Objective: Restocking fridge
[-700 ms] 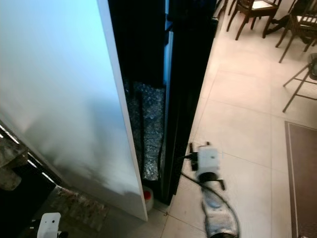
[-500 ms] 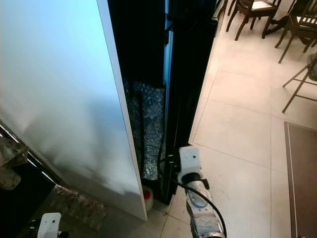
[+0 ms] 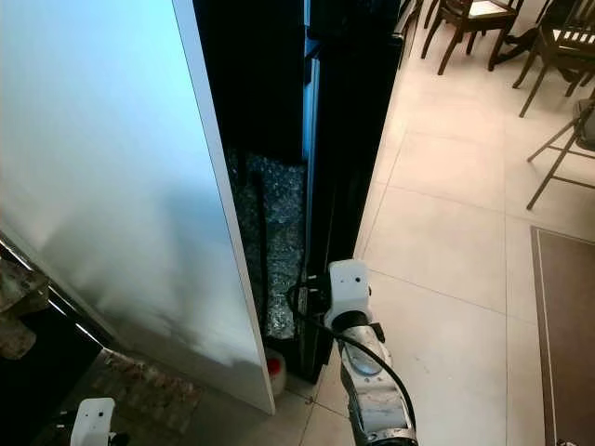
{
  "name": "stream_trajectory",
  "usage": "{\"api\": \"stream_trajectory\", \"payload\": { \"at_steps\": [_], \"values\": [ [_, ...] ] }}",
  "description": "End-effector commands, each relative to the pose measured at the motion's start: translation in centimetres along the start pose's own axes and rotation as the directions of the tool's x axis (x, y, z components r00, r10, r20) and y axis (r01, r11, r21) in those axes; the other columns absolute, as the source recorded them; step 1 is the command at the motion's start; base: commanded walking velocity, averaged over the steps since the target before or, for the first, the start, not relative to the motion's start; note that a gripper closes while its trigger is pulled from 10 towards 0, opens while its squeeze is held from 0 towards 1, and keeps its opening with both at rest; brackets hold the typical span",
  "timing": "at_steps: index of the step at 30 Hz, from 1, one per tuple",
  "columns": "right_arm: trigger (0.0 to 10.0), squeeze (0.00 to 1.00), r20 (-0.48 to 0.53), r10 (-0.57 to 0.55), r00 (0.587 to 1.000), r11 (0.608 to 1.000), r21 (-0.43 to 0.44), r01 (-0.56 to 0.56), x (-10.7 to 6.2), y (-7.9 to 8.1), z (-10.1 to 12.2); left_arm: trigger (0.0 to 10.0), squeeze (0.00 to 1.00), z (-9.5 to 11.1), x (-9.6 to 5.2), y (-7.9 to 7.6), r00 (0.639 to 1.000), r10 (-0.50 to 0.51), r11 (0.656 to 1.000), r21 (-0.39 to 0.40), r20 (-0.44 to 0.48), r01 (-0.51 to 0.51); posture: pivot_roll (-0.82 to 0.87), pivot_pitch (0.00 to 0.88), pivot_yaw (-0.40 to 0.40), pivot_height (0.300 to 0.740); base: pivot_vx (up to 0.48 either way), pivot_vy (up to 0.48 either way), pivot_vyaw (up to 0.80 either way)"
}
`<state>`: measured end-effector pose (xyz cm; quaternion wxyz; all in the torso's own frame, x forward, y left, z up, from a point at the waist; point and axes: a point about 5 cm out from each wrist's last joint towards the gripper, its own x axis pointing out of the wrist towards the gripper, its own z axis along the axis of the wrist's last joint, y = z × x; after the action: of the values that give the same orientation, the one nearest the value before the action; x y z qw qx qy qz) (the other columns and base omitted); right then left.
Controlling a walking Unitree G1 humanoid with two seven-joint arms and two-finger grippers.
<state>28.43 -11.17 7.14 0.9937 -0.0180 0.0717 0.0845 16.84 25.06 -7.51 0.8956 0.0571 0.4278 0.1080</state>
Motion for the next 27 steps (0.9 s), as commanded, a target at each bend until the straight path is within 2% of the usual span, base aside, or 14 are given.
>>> {"api": "stream_trajectory", "payload": {
  "at_steps": [1, 2, 5, 8, 16, 27],
  "values": [
    [10.0, 1.00, 0.038, 0.038, 0.999, 0.999, -0.016, -0.037, 0.1, 0.5, 1.0, 10.0, 0.00, -0.4, -0.1, 0.0, 1.000, 0.005, 1.000, 0.001, -0.018, -0.005, 0.00, 0.041, 0.006, 0.740, 0.000, 0.000, 0.00],
    [10.0, 1.00, 0.050, 0.045, 0.998, 0.998, -0.042, -0.043, 0.2, 0.6, 1.2, 10.0, 0.00, -0.4, -0.1, 0.0, 1.000, 0.002, 1.000, 0.003, -0.019, -0.002, 0.00, 0.041, 0.006, 0.740, 0.000, 0.000, 0.00],
    [10.0, 1.00, 0.087, 0.008, 0.996, 0.999, -0.036, -0.005, 0.4, 0.2, 2.0, 10.0, 0.00, -0.5, -0.1, -0.1, 1.000, 0.000, 1.000, -0.001, -0.021, 0.000, 0.00, 0.040, 0.004, 0.740, 0.000, 0.000, 0.00],
    [10.0, 0.00, 0.122, 0.009, 0.993, 0.998, -0.059, -0.002, 0.5, 0.2, 2.7, 10.0, 0.00, -0.5, -0.1, -0.1, 1.000, -0.001, 1.000, -0.004, -0.022, 0.001, 0.00, 0.040, 0.003, 0.740, 0.000, 0.000, 0.00],
    [10.0, 0.00, 0.147, 0.008, 0.989, 0.999, -0.051, 0.000, 0.8, 0.2, 3.4, 10.0, 0.00, -0.6, -0.1, -0.2, 1.000, -0.002, 1.000, -0.010, -0.026, 0.002, 0.00, 0.039, 0.005, 0.740, 0.000, 0.000, 0.00],
    [10.0, 0.00, 0.215, -0.078, 0.974, 0.996, -0.036, 0.087, 0.6, -0.9, 4.3, 10.0, 0.00, -0.7, -0.1, -0.4, 1.000, -0.008, 1.000, -0.012, -0.028, 0.007, 0.00, 0.043, 0.004, 0.740, 0.000, 0.000, 0.00]
  ]
}}
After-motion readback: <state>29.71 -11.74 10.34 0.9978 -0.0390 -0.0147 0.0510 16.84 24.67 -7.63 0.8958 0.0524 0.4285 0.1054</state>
